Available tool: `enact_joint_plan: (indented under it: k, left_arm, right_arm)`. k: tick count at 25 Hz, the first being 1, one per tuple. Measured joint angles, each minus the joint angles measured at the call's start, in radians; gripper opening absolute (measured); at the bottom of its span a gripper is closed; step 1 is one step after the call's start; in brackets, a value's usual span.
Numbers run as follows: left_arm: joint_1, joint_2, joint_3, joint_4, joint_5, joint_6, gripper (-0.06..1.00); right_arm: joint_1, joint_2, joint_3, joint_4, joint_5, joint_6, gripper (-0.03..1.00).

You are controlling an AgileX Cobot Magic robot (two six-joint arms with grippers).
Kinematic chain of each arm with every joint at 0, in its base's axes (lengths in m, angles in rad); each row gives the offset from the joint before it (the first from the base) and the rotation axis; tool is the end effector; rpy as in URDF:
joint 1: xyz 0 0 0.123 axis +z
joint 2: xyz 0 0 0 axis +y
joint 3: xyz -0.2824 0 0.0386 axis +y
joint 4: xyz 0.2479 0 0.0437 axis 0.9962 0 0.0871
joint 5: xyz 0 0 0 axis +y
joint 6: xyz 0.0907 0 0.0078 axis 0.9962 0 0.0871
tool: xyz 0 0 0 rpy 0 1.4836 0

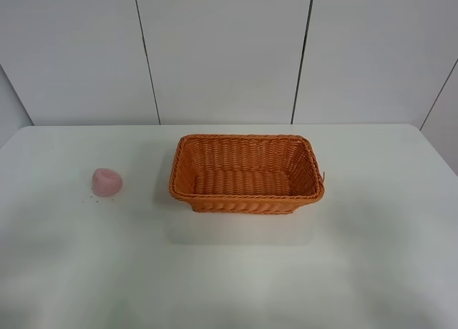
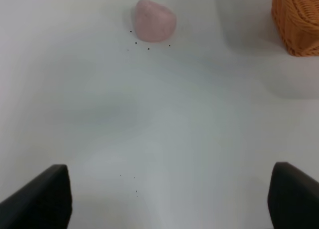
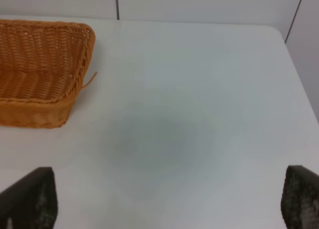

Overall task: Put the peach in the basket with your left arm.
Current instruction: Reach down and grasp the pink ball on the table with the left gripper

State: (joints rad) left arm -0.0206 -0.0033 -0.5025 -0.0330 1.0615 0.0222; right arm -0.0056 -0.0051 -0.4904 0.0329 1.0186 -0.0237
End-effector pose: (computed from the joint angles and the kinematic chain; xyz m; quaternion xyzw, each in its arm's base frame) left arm -0.0057 -0.0025 0.2778 0.0189 0.8516 -0.0161 0.5236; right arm -0.0028 0.0026 0.2780 -0.0079 0.8431 0.0086 0.5376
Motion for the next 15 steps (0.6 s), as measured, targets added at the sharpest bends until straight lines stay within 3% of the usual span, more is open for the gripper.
enact_joint_plan:
  k: [11,15]
  left_arm:
    - [0.000,0.088,-0.054,-0.001,-0.034,0.000,0.82]
    - [0.000,0.420,-0.183,-0.003,-0.125,0.001,0.82]
  right_arm:
    - [0.000,0.000,0.000,0.000,0.000,0.000,0.69]
    - [0.000,0.000,0.000,0.000,0.000,0.000,0.69]
